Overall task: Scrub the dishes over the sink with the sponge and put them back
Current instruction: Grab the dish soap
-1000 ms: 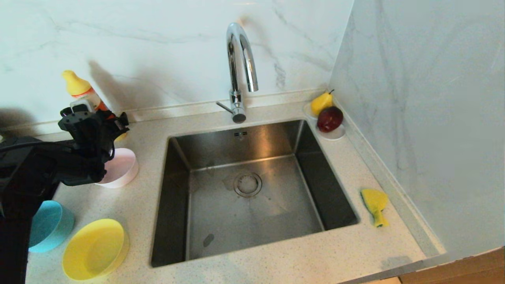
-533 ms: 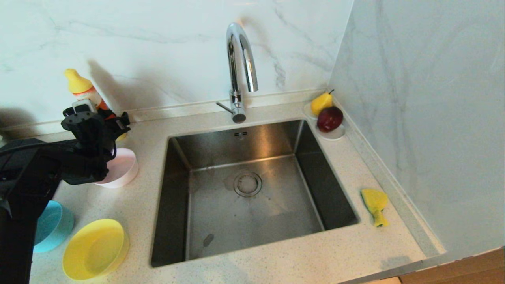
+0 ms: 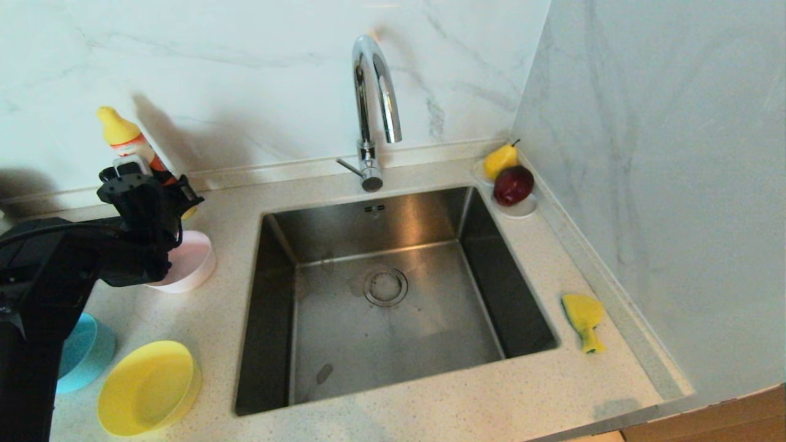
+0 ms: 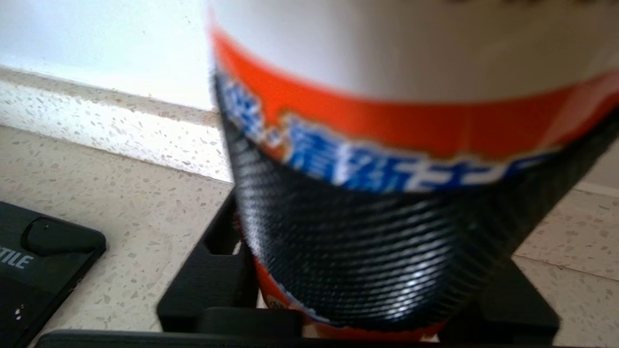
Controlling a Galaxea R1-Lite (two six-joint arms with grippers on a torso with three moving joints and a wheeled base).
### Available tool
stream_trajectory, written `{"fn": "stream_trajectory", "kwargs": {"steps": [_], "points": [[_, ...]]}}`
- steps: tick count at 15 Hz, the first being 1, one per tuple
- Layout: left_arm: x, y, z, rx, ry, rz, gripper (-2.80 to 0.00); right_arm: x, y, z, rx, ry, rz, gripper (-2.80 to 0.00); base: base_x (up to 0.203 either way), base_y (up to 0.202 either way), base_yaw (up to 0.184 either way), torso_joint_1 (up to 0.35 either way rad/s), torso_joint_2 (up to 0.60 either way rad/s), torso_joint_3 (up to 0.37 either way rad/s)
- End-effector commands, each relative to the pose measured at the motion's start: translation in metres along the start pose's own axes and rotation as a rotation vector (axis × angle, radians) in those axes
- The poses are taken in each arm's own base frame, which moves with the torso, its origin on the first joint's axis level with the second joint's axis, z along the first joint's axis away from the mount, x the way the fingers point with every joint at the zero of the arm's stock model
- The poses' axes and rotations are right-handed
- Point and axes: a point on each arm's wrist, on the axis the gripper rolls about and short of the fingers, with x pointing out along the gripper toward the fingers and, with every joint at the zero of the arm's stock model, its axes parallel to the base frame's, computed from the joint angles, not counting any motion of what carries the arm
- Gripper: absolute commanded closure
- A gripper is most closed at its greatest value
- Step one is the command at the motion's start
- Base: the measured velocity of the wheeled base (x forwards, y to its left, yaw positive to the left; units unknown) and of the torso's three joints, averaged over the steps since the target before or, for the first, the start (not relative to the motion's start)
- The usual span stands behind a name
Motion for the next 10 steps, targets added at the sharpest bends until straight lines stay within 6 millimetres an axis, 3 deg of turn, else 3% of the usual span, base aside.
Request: {"fn": "stream_trajectory", "kwargs": {"steps": [1,4,10], "points": [[0.000,0.000,-0.001,-0.001,-0.002,0.001,0.00,0.000,0.000,0.000,-0.001,0.001,0.001,0.00,0.000,0.000,0.000,0.000,0.00,0.000],[0.001,0.000,0.001,-0.005,-0.011,0.003,0.00,0.000,0.000,0.000,-0.001,0.000,-0.001,0.00,0.000,0.000,0.000,0.000,0.00,0.000],[-0.002,-0.001,0.035,-0.017,-0.064,0.037,0.00,0.000,0.000,0.000,-0.001,0.001,0.001,0.00,0.000,0.000,0.000,0.000,0.00,0.000]]}}
